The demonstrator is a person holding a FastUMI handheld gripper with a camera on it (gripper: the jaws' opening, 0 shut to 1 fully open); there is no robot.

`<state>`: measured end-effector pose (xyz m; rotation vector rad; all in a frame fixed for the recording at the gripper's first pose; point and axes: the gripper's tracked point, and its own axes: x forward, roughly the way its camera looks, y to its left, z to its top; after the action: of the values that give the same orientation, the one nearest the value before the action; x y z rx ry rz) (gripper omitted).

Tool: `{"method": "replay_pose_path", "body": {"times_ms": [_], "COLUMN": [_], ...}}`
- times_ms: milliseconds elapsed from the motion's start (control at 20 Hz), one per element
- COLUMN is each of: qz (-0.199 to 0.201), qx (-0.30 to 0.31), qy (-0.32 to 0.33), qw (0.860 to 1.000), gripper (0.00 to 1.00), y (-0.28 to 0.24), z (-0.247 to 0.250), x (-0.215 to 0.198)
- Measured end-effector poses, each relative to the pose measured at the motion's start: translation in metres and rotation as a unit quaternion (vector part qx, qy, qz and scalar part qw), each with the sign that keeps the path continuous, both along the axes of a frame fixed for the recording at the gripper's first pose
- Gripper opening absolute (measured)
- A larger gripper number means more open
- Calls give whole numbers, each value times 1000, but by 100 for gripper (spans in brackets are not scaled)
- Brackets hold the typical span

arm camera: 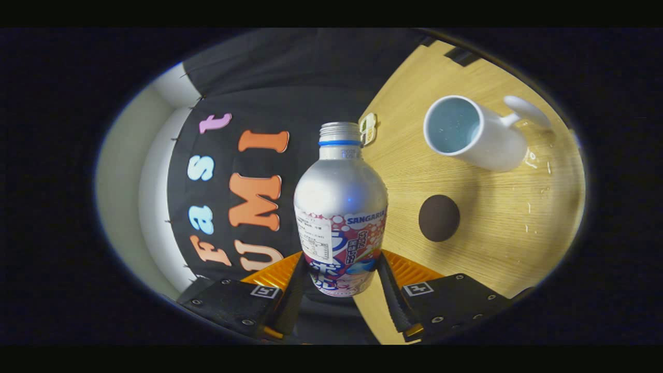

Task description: Take the bottle from table, then pour the juice into the cup, finally place the bottle on the coaster

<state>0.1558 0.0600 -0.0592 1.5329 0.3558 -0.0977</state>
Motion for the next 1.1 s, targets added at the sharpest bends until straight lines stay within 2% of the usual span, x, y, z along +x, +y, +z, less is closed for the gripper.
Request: {"method": "replay_pose_path", "body": {"times_ms": [150,250,350,500,650,800,950,1000,1100], "qz": [30,52,67,97,128,123,124,126,127], "qx": [-125,-209,-294,-400,-467,-528,-571,-582,-587], "qy": [-16,-14,0,23,30,44,56,62,63], "qw": [992,976,953,911,875,839,809,801,797], "gripper": [72,72,72,72,72,72,72,73,74], "y": [-3,-7,-13,-18,-12,-18,-21,-22,-22], "z": [6,-1,-12,-30,-41,-56,-70,-76,-82], "x": [9,15,20,23,30,37,44,46,51]}}
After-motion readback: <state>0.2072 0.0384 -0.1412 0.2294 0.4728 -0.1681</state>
